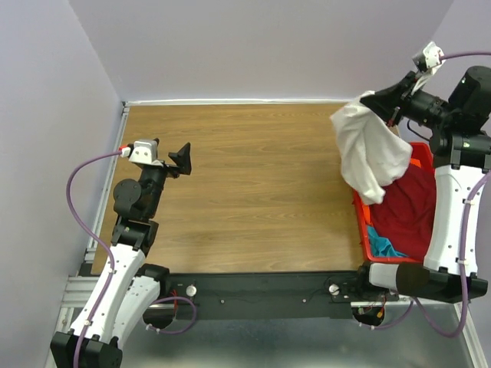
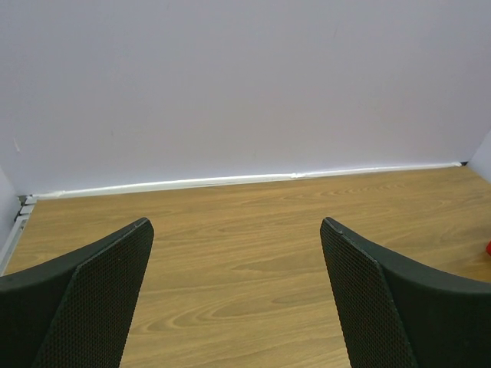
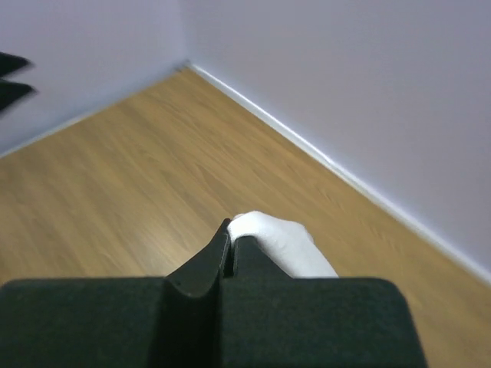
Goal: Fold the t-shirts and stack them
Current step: Grab the tshirt from the pile, then move the tshirt to the center of the board
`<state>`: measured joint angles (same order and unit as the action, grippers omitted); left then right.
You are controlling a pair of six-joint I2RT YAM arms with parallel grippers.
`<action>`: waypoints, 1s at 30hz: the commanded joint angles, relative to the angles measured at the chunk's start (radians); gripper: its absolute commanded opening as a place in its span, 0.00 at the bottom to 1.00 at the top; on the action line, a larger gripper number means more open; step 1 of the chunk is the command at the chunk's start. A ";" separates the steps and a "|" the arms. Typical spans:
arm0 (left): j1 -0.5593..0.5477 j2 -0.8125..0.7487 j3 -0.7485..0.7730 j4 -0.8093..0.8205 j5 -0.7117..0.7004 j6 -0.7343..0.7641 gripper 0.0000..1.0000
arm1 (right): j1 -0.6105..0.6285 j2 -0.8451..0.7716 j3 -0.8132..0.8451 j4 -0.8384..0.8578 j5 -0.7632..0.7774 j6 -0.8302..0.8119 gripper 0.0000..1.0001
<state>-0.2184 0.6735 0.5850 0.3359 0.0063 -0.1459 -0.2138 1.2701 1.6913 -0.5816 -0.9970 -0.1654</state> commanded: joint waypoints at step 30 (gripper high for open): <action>-0.018 0.061 -0.015 0.078 0.216 0.080 0.95 | 0.387 0.174 -0.438 0.263 0.511 -0.066 0.99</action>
<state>-0.2249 0.6601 0.5415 0.4198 0.1226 -0.0532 0.2195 1.5322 1.3380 -0.3012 -0.5938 -0.0849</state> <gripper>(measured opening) 0.949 0.971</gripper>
